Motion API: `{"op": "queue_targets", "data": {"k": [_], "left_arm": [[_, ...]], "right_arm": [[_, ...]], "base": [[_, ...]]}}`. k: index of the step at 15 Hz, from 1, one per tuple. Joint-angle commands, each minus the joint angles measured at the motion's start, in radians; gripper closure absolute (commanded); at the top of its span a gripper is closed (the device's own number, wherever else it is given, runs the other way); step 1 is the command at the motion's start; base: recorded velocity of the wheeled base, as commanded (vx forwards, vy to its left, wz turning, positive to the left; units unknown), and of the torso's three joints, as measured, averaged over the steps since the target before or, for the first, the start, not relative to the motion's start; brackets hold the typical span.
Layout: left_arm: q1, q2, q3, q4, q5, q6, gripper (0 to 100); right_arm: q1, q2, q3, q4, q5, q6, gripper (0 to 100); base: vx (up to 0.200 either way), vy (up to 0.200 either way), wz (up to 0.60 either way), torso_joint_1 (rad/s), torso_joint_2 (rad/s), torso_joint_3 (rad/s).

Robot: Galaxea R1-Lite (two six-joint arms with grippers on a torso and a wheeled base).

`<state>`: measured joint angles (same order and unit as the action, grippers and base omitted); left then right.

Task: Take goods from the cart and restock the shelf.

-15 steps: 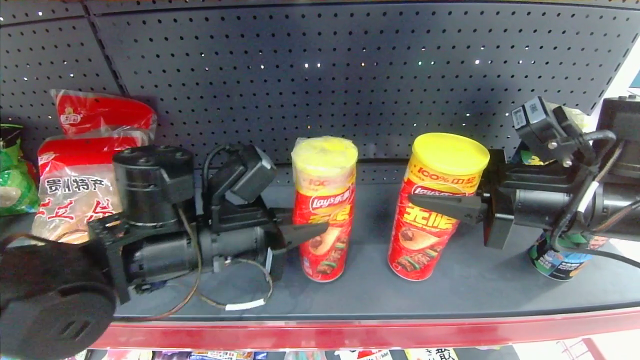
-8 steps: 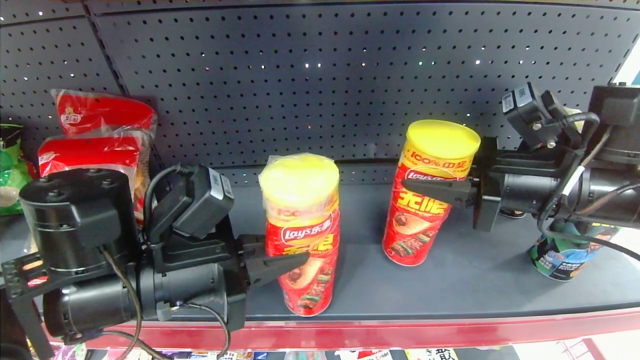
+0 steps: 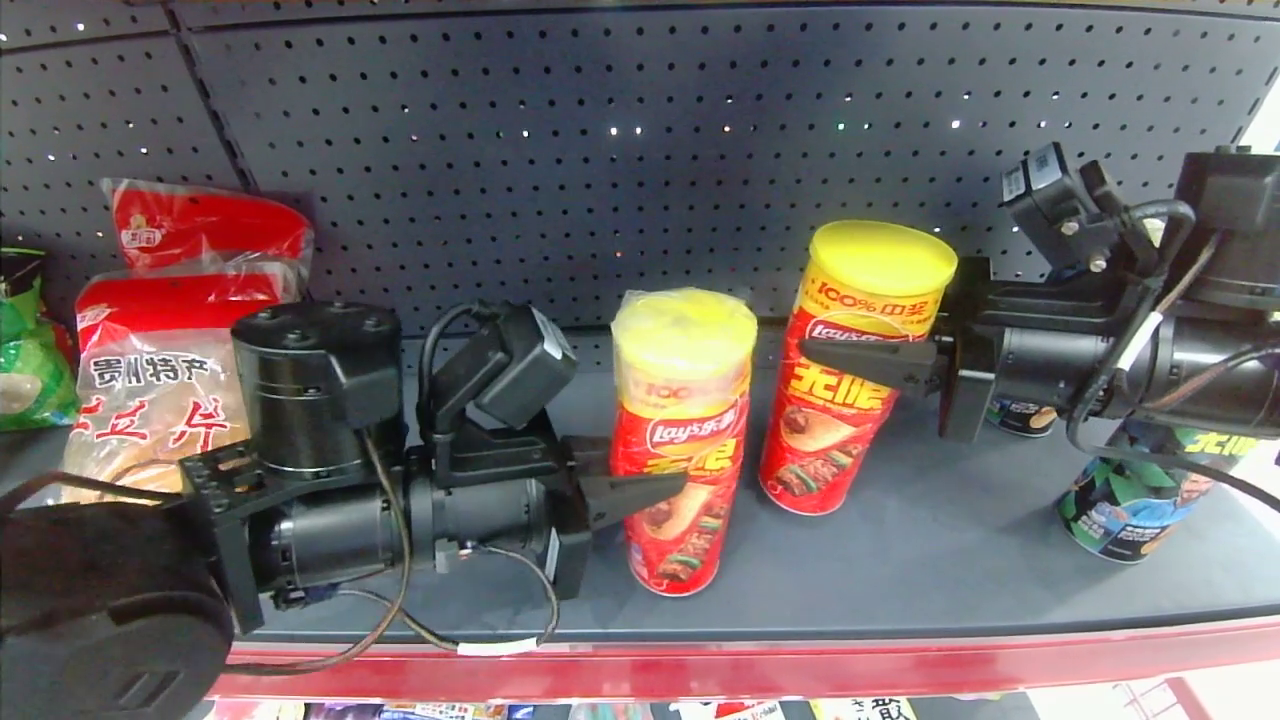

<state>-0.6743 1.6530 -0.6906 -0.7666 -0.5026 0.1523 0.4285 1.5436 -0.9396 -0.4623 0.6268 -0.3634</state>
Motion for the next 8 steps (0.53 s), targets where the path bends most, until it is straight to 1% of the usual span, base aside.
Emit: {"op": "queue_targets", "data": {"k": [1, 6, 8], "left_arm": [[-0.018, 0.033, -0.004, 0.001, -0.001, 0.0, 100], [-0.018, 0.051, 0.008, 0.001, -0.001, 0.001, 100], [-0.015, 0.051, 0.025, 0.001, -0.001, 0.001, 100]], "right_arm": [[-0.001, 0.004, -0.001, -0.001, 0.001, 0.0, 100], [-0.002, 0.023, -0.004, -0.002, 0.002, 0.0, 100], [-0.002, 0.032, -0.002, -0.029, 0.002, 0.0, 100]], "base": [[0.0, 0.0, 0.0, 0.0, 0.0, 0.0], [0.0, 0.0, 0.0, 0.0, 0.0, 0.0], [0.0, 0.0, 0.0, 0.0, 0.0, 0.0]]}}
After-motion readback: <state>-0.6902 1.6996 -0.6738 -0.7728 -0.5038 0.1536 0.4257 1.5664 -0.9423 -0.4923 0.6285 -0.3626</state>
